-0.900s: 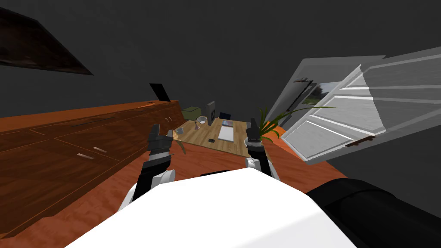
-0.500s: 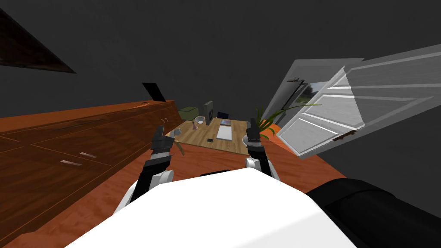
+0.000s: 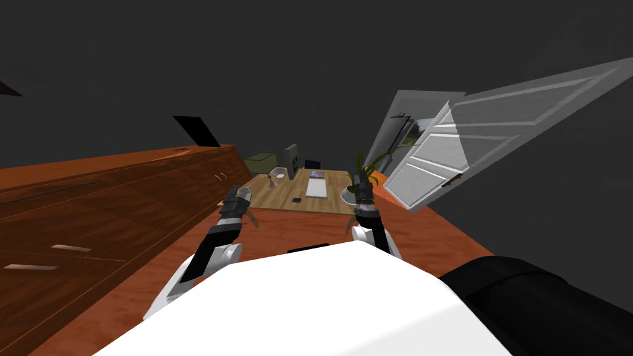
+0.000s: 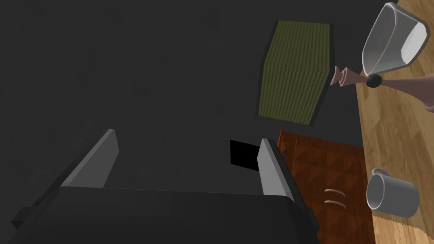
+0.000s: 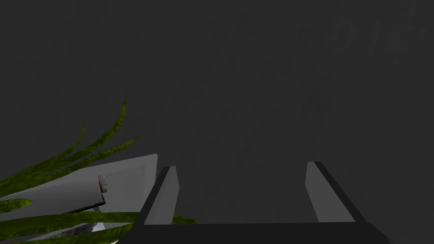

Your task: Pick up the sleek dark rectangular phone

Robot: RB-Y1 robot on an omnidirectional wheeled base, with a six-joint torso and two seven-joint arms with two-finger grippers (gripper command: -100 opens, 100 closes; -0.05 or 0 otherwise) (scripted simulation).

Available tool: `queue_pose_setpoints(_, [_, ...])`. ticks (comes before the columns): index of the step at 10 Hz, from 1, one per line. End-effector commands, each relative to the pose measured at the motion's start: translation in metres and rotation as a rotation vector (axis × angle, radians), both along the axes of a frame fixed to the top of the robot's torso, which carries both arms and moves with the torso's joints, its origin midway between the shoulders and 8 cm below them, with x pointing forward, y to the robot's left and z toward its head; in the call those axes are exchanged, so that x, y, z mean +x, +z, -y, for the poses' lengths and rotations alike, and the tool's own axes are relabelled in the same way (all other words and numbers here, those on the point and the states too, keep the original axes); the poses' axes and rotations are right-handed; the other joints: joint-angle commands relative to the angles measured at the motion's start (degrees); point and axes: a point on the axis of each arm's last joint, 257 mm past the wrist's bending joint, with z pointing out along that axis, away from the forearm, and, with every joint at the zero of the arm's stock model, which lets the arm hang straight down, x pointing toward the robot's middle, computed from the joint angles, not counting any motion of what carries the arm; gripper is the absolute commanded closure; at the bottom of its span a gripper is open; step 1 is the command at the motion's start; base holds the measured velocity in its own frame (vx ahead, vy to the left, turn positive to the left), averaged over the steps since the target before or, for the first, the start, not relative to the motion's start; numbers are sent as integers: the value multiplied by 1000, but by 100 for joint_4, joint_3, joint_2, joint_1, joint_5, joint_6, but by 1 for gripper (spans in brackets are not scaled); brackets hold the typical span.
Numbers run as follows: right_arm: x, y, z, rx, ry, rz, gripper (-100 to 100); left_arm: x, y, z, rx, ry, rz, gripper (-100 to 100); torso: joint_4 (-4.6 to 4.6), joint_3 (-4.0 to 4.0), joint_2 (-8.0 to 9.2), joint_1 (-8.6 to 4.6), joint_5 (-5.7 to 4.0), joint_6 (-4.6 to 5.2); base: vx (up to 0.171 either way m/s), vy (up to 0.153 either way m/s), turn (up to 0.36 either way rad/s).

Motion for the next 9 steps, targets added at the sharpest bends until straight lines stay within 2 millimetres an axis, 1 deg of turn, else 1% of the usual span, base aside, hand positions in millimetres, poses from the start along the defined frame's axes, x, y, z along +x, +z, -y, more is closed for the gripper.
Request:
queue_pose_setpoints(1, [0, 0, 0, 0, 0, 0, 0, 9, -27, -11, -19, 1, -81, -100, 0, 0, 0, 0, 0, 0, -77, 33, -275])
queue_pose_setpoints(3, [0, 0, 0, 0, 0, 0, 0, 23, -52, -31, -42, 5, -169, -100, -1, -1, -3, -2, -1, -1, -69, 20, -341])
queue_pose_setpoints(4, [0, 0, 0, 0, 0, 0, 0, 23, -62, -35, -52, 12, -187, -100, 0, -1, -3, -3, -1, -1, -55, 20, -95])
queue_pose_setpoints(5, [0, 0, 0, 0, 0, 0, 0, 29, -81, -49, -71, 21, -243, -100, -2, -4, -8, -3, 0, -7, -39, 15, -161])
queue_pose_setpoints(6, [0, 0, 0, 0, 0, 0, 0, 29, -81, -49, -71, 22, -244, -100, -3, -7, -13, -5, -1, -4, -26, 11, -131])
queue_pose_setpoints(7, [0, 0, 0, 0, 0, 0, 0, 34, -97, -62, -91, 31, -297, -100, -4, -10, -18, -6, -2, -6, -28, 6, -263])
queue_pose_setpoints(8, [0, 0, 0, 0, 0, 0, 0, 34, -101, -64, -92, 34, -304, -100, -4, -11, -20, -6, -2, -2, -27, 9, -128])
queue_pose_setpoints(9, [0, 0, 0, 0, 0, 0, 0, 39, -115, -76, -112, 43, -355, -100, -4, -11, -21, -7, -2, -7, -36, 3, -267])
